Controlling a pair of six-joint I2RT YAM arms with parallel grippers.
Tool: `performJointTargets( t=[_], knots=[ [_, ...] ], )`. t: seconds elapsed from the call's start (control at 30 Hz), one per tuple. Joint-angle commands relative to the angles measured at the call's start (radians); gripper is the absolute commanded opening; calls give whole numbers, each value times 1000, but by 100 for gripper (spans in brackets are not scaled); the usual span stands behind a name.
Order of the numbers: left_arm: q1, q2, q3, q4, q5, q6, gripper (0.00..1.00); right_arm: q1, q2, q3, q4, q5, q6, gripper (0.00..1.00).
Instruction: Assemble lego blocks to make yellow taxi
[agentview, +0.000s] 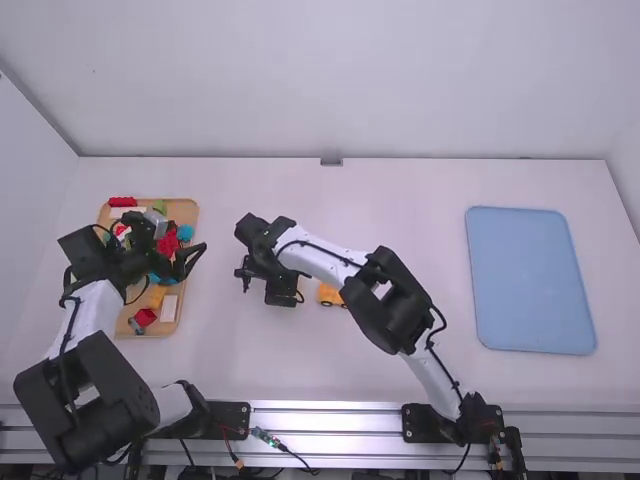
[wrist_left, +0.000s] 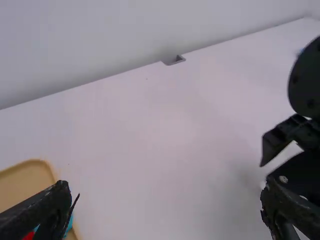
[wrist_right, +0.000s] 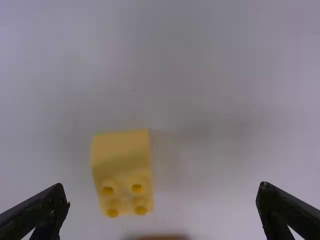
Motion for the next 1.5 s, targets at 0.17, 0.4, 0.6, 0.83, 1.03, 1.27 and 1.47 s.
performJointTargets(
  t=[0.17,0.4,0.6,0.83,1.03,1.27,1.47],
  knots=[
    [-112,-14,-12,-10,22,5,99,-142,-275,-6,-5,-63,88,99],
    [-356,-14,-41,5,-122,140,99,-237,-525,-290,168,-113,95,99],
    [-453,-14,-68,-50,-25,331,99,-309,-770,-640,401,-359,-39,99],
    [-497,33,-74,-70,56,391,99,-493,-958,-980,573,-818,-283,99],
    [-537,145,-74,-74,69,480,99,-631,-906,-1124,693,-990,-377,99],
    [-549,262,-70,-39,81,584,99,-666,-724,-1165,853,-1007,-406,99],
    [-548,357,-69,21,84,589,99,-663,-621,-1164,995,-971,-270,99]
  ],
)
